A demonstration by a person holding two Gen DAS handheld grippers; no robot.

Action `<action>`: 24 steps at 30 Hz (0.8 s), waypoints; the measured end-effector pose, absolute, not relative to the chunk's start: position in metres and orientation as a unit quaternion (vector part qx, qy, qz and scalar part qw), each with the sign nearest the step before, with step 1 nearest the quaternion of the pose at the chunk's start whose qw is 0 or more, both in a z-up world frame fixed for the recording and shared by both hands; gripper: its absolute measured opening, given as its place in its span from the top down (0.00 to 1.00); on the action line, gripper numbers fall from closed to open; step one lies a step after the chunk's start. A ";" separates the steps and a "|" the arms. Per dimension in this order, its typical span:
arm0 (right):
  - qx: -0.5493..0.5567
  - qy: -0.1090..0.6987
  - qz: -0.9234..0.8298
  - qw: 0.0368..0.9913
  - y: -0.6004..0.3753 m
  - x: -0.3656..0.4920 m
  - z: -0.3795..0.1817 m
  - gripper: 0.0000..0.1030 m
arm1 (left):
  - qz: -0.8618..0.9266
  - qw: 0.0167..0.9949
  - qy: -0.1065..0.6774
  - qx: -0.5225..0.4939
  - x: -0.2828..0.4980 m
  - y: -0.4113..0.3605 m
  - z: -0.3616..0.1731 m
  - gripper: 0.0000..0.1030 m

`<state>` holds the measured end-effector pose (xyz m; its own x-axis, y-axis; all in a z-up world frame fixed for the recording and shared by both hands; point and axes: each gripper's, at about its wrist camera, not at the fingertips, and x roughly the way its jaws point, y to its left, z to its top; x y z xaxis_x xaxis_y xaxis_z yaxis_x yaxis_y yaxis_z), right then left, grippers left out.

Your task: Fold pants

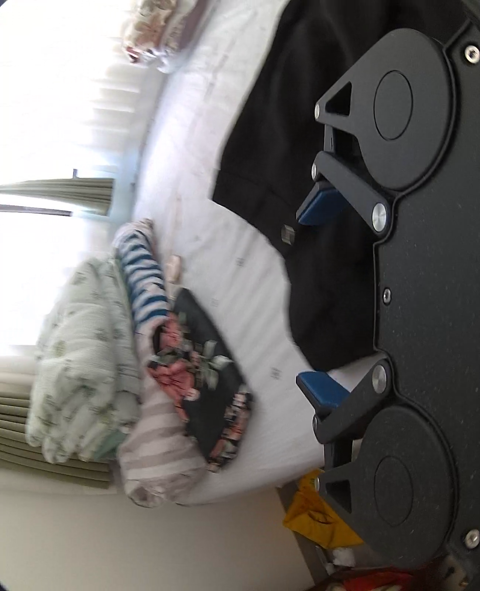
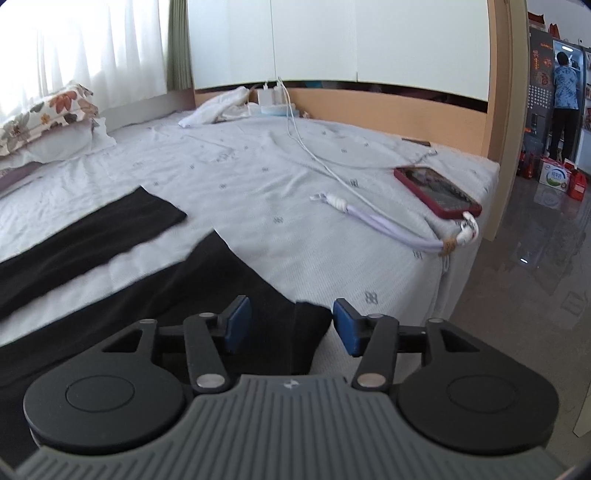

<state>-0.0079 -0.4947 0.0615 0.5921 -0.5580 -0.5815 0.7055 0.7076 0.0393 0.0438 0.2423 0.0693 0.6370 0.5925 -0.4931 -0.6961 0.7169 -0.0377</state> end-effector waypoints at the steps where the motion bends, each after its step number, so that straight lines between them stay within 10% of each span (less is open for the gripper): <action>1: 0.134 0.270 -0.354 0.885 -0.493 -0.007 0.069 0.27 | 0.354 0.901 0.223 -0.113 0.046 0.242 0.076 0.09; 17: 0.209 0.256 -0.244 0.911 -0.482 0.094 0.145 0.05 | 0.201 0.926 0.253 -0.193 0.173 0.255 0.127 0.19; 24: 0.265 0.291 -0.221 0.892 -0.489 0.175 0.131 0.00 | 0.193 0.906 0.274 -0.258 0.245 0.283 0.096 0.00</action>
<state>0.1750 -0.4895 0.1315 0.7327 -0.2405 -0.6366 0.5490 0.7617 0.3442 0.2450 0.2827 0.0960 0.7752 0.2089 -0.5962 -0.4919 0.7917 -0.3622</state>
